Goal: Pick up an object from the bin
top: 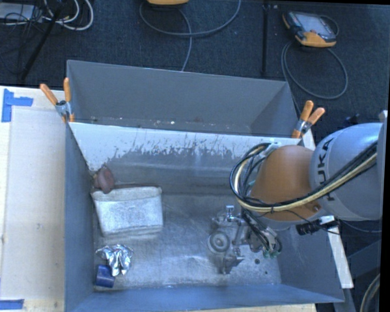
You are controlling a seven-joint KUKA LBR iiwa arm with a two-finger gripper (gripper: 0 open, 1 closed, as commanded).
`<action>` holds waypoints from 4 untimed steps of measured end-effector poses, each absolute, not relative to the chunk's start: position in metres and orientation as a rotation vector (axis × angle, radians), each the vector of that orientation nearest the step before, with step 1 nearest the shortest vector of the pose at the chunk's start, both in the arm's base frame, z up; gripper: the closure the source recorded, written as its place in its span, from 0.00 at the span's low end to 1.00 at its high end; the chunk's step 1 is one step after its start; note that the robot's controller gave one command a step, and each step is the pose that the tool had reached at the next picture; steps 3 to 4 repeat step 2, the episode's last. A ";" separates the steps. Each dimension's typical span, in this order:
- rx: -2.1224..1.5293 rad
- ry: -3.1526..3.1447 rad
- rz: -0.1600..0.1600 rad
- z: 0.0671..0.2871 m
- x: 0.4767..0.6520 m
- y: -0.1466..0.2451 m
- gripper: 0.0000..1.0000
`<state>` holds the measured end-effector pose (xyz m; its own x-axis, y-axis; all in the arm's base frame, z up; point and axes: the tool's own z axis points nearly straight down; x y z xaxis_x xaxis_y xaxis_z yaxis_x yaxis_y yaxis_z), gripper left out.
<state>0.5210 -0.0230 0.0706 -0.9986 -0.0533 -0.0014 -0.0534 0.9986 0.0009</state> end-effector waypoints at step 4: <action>-0.584 3.080 -0.004 0.253 0.518 -0.069 1.00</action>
Offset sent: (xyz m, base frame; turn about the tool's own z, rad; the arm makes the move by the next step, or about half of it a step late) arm 0.0000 0.0000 0.0000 0.0000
